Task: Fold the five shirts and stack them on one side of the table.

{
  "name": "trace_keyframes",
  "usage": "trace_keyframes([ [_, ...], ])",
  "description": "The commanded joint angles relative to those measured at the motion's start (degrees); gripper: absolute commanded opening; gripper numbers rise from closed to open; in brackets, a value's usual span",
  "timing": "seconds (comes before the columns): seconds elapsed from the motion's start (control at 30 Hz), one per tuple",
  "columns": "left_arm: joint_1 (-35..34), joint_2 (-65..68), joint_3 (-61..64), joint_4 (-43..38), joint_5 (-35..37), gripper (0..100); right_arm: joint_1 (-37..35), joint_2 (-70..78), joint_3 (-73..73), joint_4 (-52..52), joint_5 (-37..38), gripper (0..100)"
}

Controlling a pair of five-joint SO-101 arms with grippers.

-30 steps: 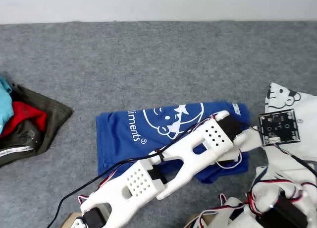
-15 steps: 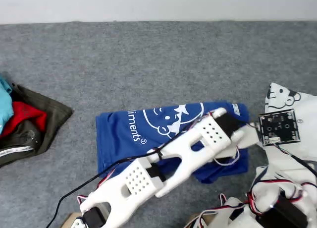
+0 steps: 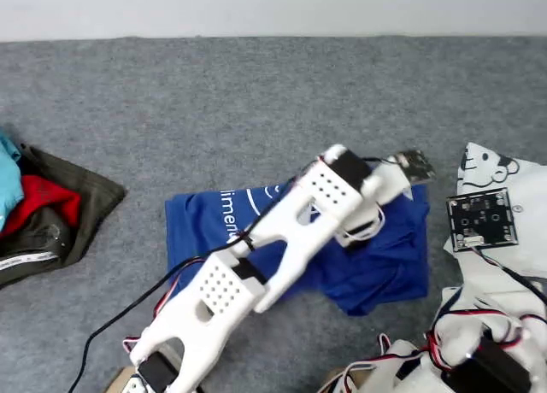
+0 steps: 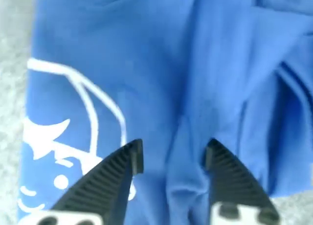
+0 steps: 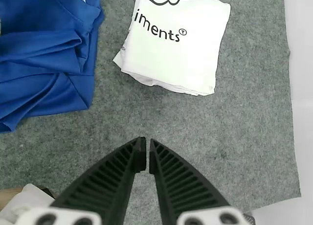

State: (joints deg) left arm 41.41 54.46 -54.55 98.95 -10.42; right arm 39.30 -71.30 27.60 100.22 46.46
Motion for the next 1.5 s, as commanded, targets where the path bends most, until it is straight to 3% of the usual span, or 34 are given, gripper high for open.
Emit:
trace_keyframes([
  [0.0, -2.6, -4.4, -2.2, -1.8, 0.7, 23, 0.4, 0.2, -0.3, 1.3, -0.4, 2.7],
  [0.73, -15.9, 5.7, -12.3, -2.5, 0.5, 23, 0.4, 0.0, -0.3, 1.9, -0.4, 2.7],
  [0.87, -15.1, 5.7, -17.4, 1.7, 0.6, 23, 0.4, 0.0, -0.3, 1.9, -0.4, 2.7],
  [1.2, -7.8, 1.0, -19.6, 1.8, 1.1, 23, 0.4, 0.0, -0.3, 1.9, -0.4, 2.7],
  [1.47, -9.1, 0.4, -10.4, 1.7, 0.8, 23, 0.4, 0.0, -0.3, 1.9, -0.4, 2.7],
])
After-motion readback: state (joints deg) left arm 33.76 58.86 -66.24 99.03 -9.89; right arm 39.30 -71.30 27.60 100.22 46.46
